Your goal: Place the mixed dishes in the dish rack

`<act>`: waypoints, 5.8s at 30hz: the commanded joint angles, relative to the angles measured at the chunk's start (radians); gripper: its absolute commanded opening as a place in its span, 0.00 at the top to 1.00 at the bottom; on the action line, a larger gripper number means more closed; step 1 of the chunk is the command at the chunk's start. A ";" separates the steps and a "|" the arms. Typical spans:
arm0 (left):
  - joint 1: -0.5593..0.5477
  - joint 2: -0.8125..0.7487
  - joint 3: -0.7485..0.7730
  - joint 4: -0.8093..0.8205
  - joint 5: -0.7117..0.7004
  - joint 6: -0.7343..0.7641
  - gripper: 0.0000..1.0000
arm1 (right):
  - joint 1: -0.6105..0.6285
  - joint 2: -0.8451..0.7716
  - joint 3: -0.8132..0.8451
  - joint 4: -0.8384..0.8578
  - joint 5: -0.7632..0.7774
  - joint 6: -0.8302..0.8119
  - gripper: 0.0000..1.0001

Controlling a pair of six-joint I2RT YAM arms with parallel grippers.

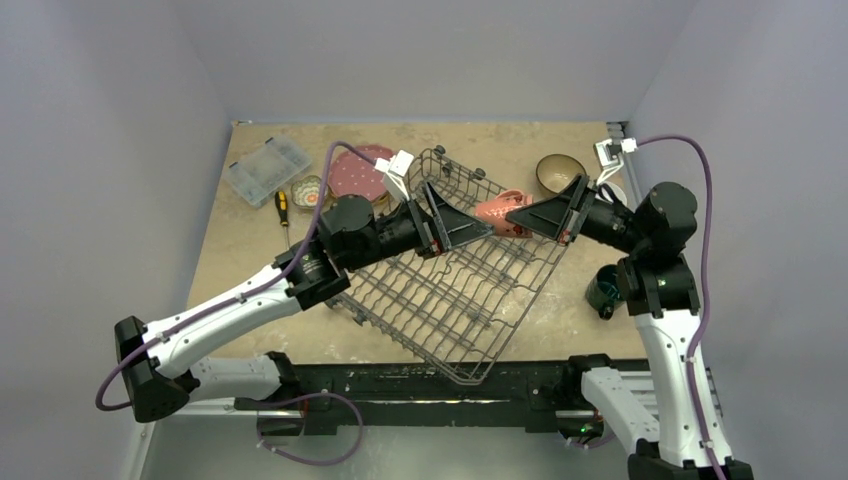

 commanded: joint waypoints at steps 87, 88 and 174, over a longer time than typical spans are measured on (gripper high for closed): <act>-0.263 0.297 0.305 -0.639 -0.254 1.036 1.00 | 0.007 -0.088 0.317 -0.758 0.675 -0.461 0.13; -0.265 0.314 0.305 -0.642 -0.252 1.031 1.00 | 0.007 -0.100 0.333 -0.761 0.697 -0.458 0.13; -0.328 -0.003 0.291 -0.977 -0.586 0.719 0.00 | 0.007 0.018 0.126 -0.798 1.071 -0.416 0.13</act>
